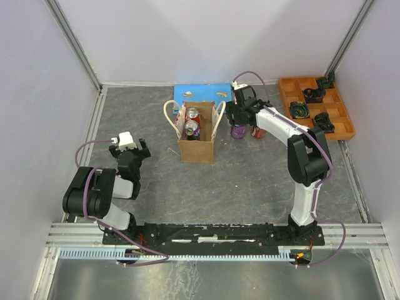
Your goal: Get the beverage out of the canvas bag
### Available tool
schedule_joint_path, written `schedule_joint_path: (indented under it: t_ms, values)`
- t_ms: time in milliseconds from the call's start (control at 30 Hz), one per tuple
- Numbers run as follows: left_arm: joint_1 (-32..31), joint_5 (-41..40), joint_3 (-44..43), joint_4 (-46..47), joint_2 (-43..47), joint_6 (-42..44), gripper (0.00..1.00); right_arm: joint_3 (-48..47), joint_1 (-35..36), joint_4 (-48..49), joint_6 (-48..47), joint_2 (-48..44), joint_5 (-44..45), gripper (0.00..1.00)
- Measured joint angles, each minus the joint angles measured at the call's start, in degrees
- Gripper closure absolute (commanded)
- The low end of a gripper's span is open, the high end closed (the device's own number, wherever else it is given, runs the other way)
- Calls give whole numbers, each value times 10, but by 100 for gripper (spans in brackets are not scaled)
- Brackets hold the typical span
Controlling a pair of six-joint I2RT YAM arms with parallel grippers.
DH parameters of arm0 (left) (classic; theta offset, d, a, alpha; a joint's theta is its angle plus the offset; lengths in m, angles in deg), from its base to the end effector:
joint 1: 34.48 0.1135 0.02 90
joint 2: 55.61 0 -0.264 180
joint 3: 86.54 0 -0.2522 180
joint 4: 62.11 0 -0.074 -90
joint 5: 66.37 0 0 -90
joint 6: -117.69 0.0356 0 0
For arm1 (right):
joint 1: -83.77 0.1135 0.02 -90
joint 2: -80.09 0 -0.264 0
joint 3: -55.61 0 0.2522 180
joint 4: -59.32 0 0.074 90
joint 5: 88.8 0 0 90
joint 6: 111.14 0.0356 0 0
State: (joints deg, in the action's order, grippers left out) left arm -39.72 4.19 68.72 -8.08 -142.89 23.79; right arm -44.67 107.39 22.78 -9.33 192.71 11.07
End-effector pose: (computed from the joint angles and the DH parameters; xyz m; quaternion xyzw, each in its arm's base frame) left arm 0.2303 -0.0092 0.1375 -0.1015 0.7480 0.0762 0.6515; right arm 0.4053 0.1706 0.2211 -0.0659 0.9310 0.0297 0.3578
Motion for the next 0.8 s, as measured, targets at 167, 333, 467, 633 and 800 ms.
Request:
schedule_joint_path:
  t_ms: [167, 333, 467, 633, 800]
  values:
    - [0, 0, 0, 0, 0, 0, 1, -15, 0, -4, -12, -22, 25, 12]
    - [0, 0, 0, 0, 0, 0, 1, -35, 0, -1, -27, -83, 57, 12]
    - [0, 0, 0, 0, 0, 0, 1, -38, 3, 17, -31, -151, 67, 13]
    - [0, 0, 0, 0, 0, 0, 1, -63, 19, 41, -32, -218, 55, 15]
    - [0, 0, 0, 0, 0, 0, 1, -119, 74, 50, -43, -220, 25, 18]
